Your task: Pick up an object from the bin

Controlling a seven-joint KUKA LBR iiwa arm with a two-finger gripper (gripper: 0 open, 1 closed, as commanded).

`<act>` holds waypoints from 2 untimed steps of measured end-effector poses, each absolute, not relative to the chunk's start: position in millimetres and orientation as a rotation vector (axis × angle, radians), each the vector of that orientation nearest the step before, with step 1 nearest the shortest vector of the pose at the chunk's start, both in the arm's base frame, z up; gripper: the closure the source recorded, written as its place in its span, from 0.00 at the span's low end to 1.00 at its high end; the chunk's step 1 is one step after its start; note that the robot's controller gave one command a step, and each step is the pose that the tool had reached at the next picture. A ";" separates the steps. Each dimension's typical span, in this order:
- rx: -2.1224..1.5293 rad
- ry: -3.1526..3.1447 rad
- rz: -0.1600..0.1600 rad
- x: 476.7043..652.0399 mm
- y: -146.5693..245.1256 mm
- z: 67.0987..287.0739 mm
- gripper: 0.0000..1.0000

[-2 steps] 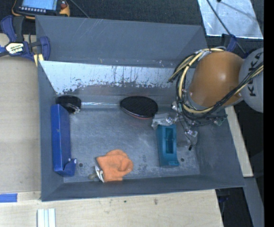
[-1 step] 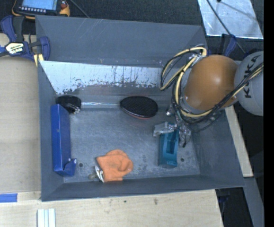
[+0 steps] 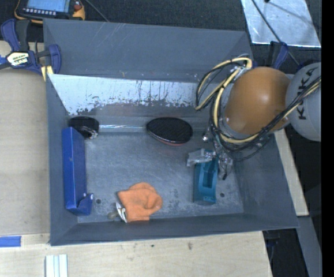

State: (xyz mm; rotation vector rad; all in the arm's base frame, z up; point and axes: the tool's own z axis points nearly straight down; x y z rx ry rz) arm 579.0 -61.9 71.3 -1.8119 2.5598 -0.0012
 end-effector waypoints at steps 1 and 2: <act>-1.811 2.560 -0.001 578.9 -61.8 72.1 1.00; -1.814 2.564 0.005 577.1 -61.6 78.3 1.00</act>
Offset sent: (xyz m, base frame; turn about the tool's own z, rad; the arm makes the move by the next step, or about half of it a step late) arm 0.0000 0.0001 0.0663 0.0000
